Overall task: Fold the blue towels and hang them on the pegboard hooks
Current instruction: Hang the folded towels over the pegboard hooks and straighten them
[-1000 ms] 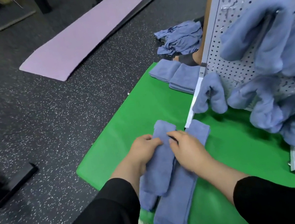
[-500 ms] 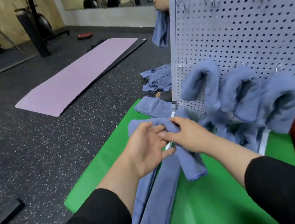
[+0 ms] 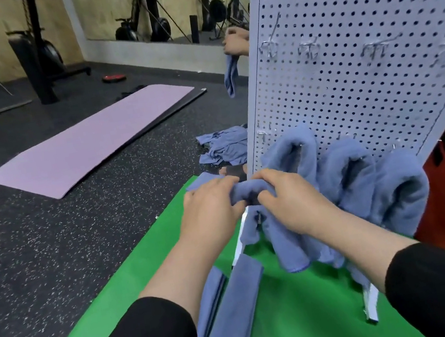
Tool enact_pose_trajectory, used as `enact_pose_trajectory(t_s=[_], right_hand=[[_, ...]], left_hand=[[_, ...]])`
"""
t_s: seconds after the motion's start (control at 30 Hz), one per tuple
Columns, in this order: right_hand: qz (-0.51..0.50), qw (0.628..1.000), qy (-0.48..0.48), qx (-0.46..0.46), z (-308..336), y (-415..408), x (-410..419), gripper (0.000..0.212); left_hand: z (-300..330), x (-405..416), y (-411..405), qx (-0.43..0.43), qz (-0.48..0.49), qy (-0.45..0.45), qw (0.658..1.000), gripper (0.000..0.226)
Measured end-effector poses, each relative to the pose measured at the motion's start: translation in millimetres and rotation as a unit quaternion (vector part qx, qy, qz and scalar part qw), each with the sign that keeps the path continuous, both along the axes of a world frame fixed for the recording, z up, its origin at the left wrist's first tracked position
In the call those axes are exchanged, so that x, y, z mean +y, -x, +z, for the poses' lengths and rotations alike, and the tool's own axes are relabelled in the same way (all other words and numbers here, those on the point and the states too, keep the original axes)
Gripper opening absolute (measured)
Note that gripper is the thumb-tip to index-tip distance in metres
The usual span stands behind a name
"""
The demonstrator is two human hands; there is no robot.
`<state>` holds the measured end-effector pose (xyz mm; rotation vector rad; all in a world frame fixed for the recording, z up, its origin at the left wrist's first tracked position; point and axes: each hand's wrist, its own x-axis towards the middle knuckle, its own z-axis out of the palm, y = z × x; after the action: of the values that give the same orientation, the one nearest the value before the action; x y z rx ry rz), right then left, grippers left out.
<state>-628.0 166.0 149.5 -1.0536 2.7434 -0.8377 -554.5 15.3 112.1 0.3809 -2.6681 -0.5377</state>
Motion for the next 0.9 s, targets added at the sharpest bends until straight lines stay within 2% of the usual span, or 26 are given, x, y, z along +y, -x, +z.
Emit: enact_pose_trajectory(t_s=[0.07, 0.17, 0.37, 0.6, 0.77, 0.9], right_hand=[[-0.010, 1.000, 0.023, 0.010, 1.9, 3.8, -3.3, 0.027], [-0.016, 0.998, 0.048, 0.029, -2.8, 9.1, -7.2, 0.031], [-0.091, 0.990, 0.096, 0.050, -9.9, 31.0, -6.4, 0.040], [-0.164, 0.974, 0.147, 0.062, 6.1, 76.9, -22.3, 0.018], [-0.208, 0.961, 0.176, 0.041, 11.6, 103.7, -38.6, 0.013], [-0.232, 0.951, 0.201, 0.021, 18.4, 121.9, -50.8, 0.013]], left_hand=[[5.9, -2.4, 7.4, 0.036, 0.000, -0.056, 0.998, 0.015], [20.9, -3.3, 18.6, 0.043, -0.006, -0.087, 0.995, 0.007], [32.7, -11.7, 43.3, 0.081, -0.006, -0.045, 0.996, 0.012], [23.3, -32.6, 79.6, 0.109, 0.041, -0.108, 0.987, 0.021], [26.9, -31.7, 114.4, 0.137, 0.075, -0.181, 0.971, 0.025], [38.6, -32.8, 148.5, 0.153, 0.080, -0.199, 0.965, 0.026]])
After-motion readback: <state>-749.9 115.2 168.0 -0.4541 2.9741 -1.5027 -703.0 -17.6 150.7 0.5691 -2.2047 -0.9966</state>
